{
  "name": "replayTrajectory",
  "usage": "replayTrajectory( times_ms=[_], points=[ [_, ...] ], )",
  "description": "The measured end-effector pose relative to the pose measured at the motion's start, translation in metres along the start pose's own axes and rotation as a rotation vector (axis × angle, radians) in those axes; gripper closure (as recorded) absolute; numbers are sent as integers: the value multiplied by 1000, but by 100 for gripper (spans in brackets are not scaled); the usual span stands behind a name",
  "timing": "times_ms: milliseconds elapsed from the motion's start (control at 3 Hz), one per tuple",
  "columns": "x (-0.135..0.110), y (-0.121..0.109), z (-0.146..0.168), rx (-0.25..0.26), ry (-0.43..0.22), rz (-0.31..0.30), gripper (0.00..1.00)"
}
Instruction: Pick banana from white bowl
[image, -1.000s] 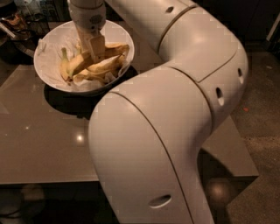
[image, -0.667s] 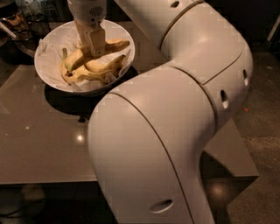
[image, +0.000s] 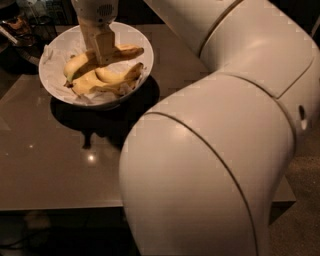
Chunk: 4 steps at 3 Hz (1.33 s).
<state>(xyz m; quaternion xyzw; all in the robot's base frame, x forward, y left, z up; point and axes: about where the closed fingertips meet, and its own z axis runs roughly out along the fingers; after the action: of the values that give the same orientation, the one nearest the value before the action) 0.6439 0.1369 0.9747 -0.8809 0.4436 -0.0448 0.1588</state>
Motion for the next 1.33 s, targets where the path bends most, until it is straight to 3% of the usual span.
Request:
replayTrajectory(
  times_ms=[667,1333],
  points=[
    [-13,0,1,-12,-21,-24,100],
    [-50,10,-5,-38,-44,-118,100]
  ],
)
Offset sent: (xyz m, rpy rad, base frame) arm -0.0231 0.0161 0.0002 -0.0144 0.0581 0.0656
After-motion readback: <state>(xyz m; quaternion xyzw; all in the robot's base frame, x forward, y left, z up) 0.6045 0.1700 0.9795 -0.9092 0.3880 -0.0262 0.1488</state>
